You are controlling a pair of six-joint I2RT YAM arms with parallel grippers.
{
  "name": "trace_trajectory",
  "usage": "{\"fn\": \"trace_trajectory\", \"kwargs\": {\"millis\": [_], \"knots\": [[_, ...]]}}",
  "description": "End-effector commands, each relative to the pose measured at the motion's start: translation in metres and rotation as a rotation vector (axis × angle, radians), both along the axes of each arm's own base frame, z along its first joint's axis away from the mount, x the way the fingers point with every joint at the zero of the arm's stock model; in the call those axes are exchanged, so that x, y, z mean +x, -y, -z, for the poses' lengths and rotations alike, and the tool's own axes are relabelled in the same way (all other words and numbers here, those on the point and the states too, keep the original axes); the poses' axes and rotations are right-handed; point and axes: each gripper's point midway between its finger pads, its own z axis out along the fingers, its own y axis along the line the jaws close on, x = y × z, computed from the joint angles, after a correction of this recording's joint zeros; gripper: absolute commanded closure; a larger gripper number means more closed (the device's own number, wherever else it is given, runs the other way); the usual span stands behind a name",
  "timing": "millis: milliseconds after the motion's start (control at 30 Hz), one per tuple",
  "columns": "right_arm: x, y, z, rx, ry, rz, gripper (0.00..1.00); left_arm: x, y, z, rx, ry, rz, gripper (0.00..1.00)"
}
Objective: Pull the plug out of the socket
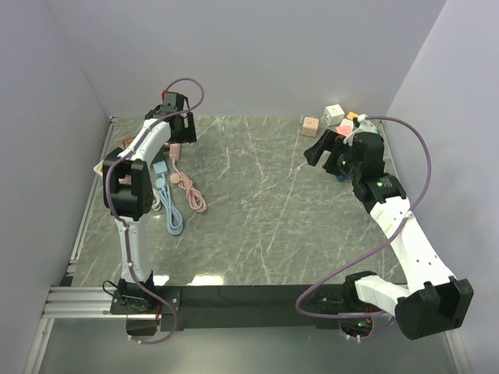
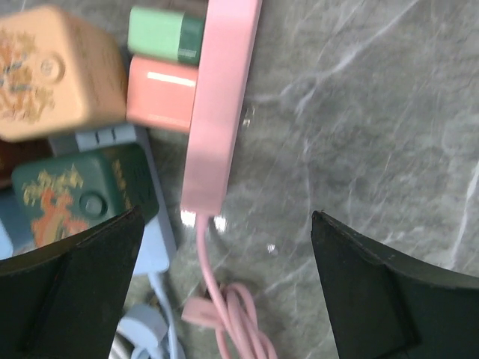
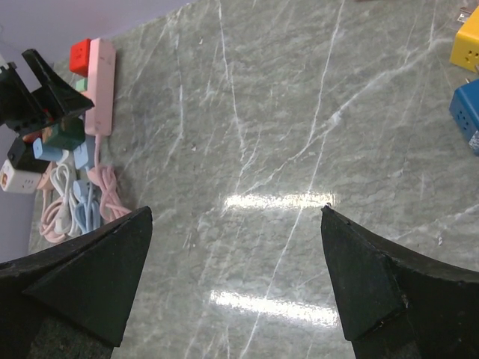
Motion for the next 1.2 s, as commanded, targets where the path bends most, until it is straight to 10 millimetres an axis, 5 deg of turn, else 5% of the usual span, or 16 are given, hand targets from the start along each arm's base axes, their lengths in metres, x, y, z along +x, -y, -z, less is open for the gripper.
{"fn": "trace_trajectory", "kwargs": {"millis": [0,100,500,633,667,767,967,1167], "knots": [[0.001,-0.005,0.003,-0.009,-0.001,-0.031,0.0,0.016,0.001,0.002,0.002,0.009,0.038,0.01],[0.004,-0.01,0.005,-0.004,-0.001,-0.053,0.0,0.02,0.001,0.021,0.017,-0.017,0.043,0.01],[0.007,-0.014,0.01,-0.018,-0.022,-0.082,0.03,0.042,-0.012,0.044,0.023,-0.013,0.026,0.05],[0.007,-0.017,0.007,-0.017,-0.016,-0.102,0.05,0.039,-0.002,0.057,-0.009,-0.027,0.062,0.37],[0.007,-0.017,0.007,-0.018,-0.015,-0.103,0.05,0.038,-0.002,0.058,-0.003,-0.028,0.055,0.56],[0.009,-0.017,0.009,-0.015,-0.021,-0.099,0.07,0.028,0.006,0.062,0.014,-0.029,0.056,0.81],[0.015,-0.015,0.021,0.003,-0.064,-0.06,0.07,-0.014,0.033,0.071,0.072,-0.097,0.08,1.0],[0.017,-0.016,0.034,0.048,-0.114,-0.019,0.06,-0.079,0.088,0.074,0.162,-0.178,0.115,1.0]]}}
